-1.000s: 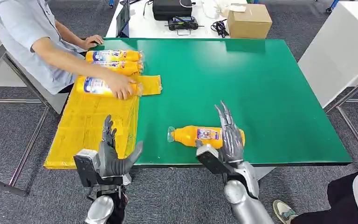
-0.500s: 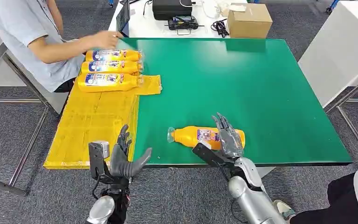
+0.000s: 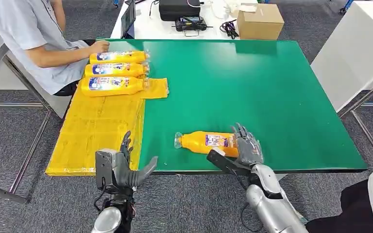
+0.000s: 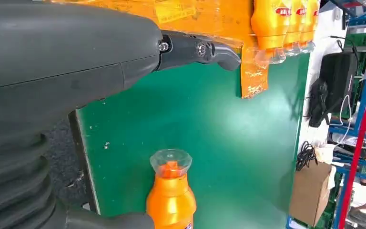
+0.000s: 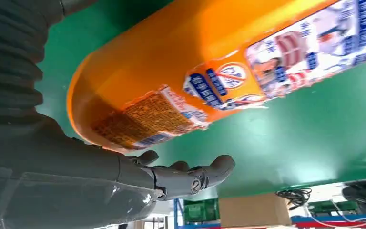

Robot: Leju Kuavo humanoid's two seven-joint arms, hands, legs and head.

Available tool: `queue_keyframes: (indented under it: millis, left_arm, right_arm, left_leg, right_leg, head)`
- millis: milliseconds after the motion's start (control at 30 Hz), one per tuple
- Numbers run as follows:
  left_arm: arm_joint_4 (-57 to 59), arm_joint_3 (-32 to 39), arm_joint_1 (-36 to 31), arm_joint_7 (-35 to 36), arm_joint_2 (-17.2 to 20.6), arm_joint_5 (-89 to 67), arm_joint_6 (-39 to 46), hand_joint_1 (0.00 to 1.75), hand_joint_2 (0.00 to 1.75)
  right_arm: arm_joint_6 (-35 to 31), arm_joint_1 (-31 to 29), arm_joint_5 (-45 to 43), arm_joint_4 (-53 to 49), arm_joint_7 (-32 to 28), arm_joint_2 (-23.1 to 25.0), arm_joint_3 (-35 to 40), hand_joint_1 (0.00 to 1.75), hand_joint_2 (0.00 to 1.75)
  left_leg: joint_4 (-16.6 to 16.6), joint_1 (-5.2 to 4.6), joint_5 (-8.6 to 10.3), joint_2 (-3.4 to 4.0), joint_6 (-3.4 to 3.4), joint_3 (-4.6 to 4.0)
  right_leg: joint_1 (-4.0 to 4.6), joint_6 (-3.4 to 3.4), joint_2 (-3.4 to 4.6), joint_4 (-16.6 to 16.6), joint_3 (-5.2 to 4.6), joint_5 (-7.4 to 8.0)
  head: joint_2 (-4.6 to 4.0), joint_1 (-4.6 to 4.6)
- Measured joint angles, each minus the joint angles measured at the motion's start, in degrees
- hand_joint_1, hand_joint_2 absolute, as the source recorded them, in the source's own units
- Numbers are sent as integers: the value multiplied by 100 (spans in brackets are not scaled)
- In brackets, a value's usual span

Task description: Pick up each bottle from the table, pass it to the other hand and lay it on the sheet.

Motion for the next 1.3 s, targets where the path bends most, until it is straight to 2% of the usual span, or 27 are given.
queue_keyframes:
  millis: [400, 600, 700, 733, 767, 800, 1100, 1300]
  left_arm:
    - [-46, 7, 28, -13, -9, -77, 15, 0, 175]
    - [-46, 22, 41, -15, -20, -83, 2, 0, 175]
    - [-44, 22, 34, -13, -29, -63, -7, 0, 175]
    - [-41, 20, 25, -15, -33, -59, -15, 0, 175]
    - [-37, 17, 10, -20, -37, -48, -22, 0, 175]
    - [-22, 9, -14, -33, -44, -37, -35, 0, 175]
    - [166, -11, -206, -101, -90, 182, -142, 0, 175]
    - [269, -18, -254, -136, -101, 264, -162, 0, 175]
  right_arm:
    - [7, -4, 105, 0, 44, -74, 9, 0, 175]
    - [168, -150, 179, 138, 138, -103, 9, 0, 175]
    - [325, -267, -56, 342, 59, -101, 4, 0, 175]
    - [378, -317, -158, 440, 0, -96, -9, 16, 175]
    - [411, -370, -210, 527, -39, -94, -11, 145, 175]
    - [446, -452, -271, 678, -83, -92, -13, 175, 175]
    - [601, -1116, -656, 1757, -494, -70, -24, 175, 175]
    - [601, -1326, -761, 2159, -682, -48, -24, 175, 175]
  left_leg:
    - [0, 0, 0, 0, 0, 0]
    - [0, 0, 0, 1, 0, 0]
    - [0, 0, 1, 0, 0, 0]
    - [0, 0, 1, 0, 1, 1]
    - [0, 0, 1, 1, 1, 1]
    - [0, 0, 2, 1, 1, 2]
    - [0, 0, 0, 14, 1, 43]
    - [0, 0, 0, 14, 1, 72]
  right_leg:
    - [0, 0, 0, 0, 0, 0]
    - [0, 0, 0, 0, 0, 0]
    - [0, 0, 0, 0, 1, 1]
    - [0, 1, 0, 0, 0, 1]
    - [0, 1, 0, 0, 1, 1]
    - [0, 1, 0, 0, 1, 1]
    - [1, 0, 3, -4, 33, 2]
    - [1, 0, 3, -4, 62, 2]
  head:
    - [0, 0]
    - [0, -2]
    - [0, -2]
    - [0, 0]
    - [0, -2]
    - [0, 0]
    - [0, 0]
    - [0, 0]
